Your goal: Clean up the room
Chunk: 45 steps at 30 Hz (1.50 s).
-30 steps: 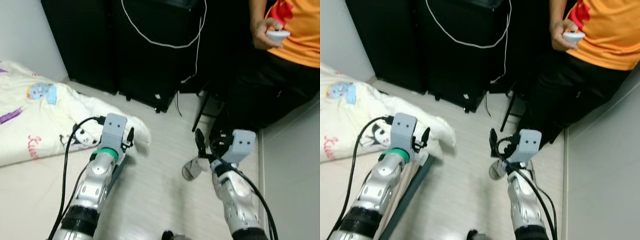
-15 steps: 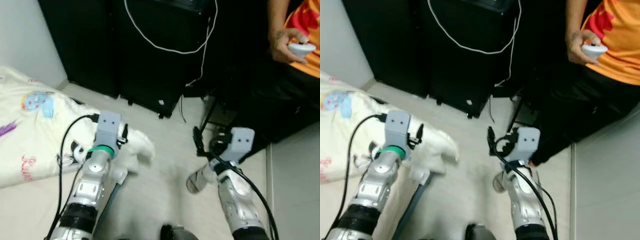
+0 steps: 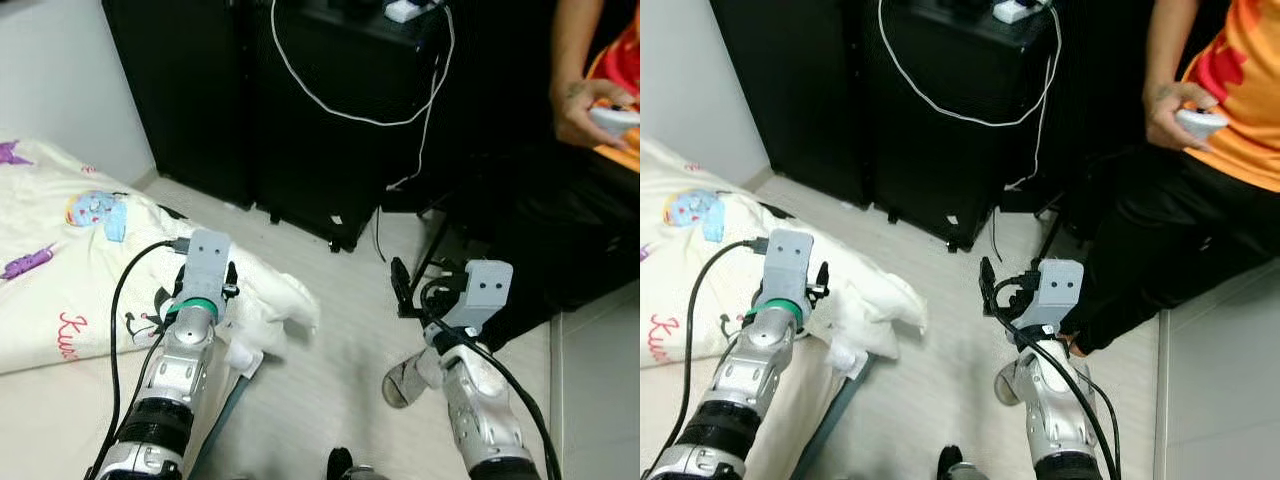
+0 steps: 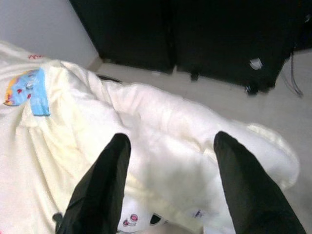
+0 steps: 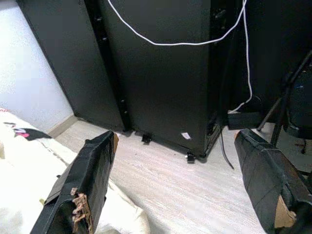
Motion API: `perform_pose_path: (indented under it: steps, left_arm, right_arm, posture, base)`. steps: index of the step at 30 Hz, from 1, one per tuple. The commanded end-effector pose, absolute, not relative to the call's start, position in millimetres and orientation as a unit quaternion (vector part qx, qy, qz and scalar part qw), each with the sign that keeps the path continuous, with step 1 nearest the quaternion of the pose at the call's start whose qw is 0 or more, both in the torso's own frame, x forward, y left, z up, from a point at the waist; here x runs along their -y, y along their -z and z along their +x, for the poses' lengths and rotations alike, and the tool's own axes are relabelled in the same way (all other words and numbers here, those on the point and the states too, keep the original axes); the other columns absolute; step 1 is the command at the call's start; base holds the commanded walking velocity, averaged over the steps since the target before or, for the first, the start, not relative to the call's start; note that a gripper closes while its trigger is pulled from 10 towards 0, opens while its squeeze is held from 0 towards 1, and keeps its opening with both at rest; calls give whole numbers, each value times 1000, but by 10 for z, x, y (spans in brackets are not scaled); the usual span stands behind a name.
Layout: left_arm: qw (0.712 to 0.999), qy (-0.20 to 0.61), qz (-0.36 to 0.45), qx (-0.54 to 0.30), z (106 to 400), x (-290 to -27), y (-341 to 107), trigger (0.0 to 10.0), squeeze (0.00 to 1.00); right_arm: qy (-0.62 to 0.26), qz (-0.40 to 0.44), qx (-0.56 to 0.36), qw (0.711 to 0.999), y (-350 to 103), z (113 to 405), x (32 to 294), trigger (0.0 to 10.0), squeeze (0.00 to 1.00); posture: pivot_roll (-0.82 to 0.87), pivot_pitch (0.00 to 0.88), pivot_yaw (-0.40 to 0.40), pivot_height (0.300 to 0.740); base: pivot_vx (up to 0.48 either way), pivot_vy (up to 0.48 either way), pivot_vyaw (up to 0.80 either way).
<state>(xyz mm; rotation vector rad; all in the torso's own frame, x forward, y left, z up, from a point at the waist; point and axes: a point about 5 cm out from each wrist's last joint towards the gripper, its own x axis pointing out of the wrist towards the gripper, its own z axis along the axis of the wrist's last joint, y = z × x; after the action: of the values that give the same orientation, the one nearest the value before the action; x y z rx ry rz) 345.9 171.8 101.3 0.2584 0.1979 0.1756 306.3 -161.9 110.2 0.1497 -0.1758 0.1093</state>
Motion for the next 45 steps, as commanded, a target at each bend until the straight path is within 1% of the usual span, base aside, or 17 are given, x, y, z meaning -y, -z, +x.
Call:
perform_pose_path:
  steps: [1, 9, 12, 20, 25, 30, 36, 39, 41, 45]
  left_arm:
    - [981, -88, 144, -100, 3462, -1738, -976, 10000, 0]
    - [977, -94, 157, -110, 3447, -1836, -932, 10000, 0]
    - [976, -93, 157, -115, 3380, -1853, -882, 10000, 0]
    - [976, -95, 157, -119, 3312, -1870, -812, 10000, 0]
    - [977, -85, 157, -116, 3319, -1828, -769, 10000, 0]
    - [983, -62, 148, -91, 3326, -1775, -818, 10000, 0]
    - [991, 3, 114, -76, 3300, -1647, -867, 10000, 0]
    - [991, 3, 114, -76, 3300, -1647, -867, 10000, 0]
    - [992, 24, 100, -73, 3286, -1594, -879, 10000, 0]
    - [992, 29, 99, -71, 3284, -1572, -880, 10000, 0]
  right_arm:
    - [-49, 67, 75, 994, -1021, 3019, 1666, 10000, 0]
    - [-52, 69, 73, 994, -1007, 3026, 1640, 10000, 0]
    - [-38, 89, 72, 993, -1005, 3045, 1715, 10000, 0]
    - [-31, 78, 80, 993, -1046, 3077, 1825, 10000, 0]
    - [-37, 79, 78, 993, -1039, 3100, 1776, 10000, 0]
    - [-52, 88, 78, 992, -1029, 3087, 1708, 10000, 0]
    - [-59, 108, 72, 990, -1018, 3094, 1675, 10000, 0]
    - [-59, 108, 72, 990, -1018, 3094, 1675, 10000, 0]
    - [-65, 114, 70, 989, -1011, 3096, 1652, 10000, 0]
    - [-72, 113, 68, 989, -1002, 3092, 1633, 10000, 0]
  posture:
    - [12, 96, 4, 740]
    - [18, 74, 16, 740]
    - [29, 69, 17, 740]
    - [39, 56, 8, 740]
    - [44, 49, 7, 740]
    - [47, 45, 4, 740]
    - [48, 45, 6, 740]
    - [48, 45, 6, 740]
    - [50, 48, 6, 740]
    - [50, 48, 6, 740]
  base:
    - [0, 0, 0]
    - [0, 0, 0]
    - [0, 0, 0]
    - [0, 0, 0]
    - [0, 0, 0]
    - [0, 0, 0]
    - [0, 0, 0]
    - [0, 0, 0]
    - [0, 0, 0]
    - [0, 0, 0]
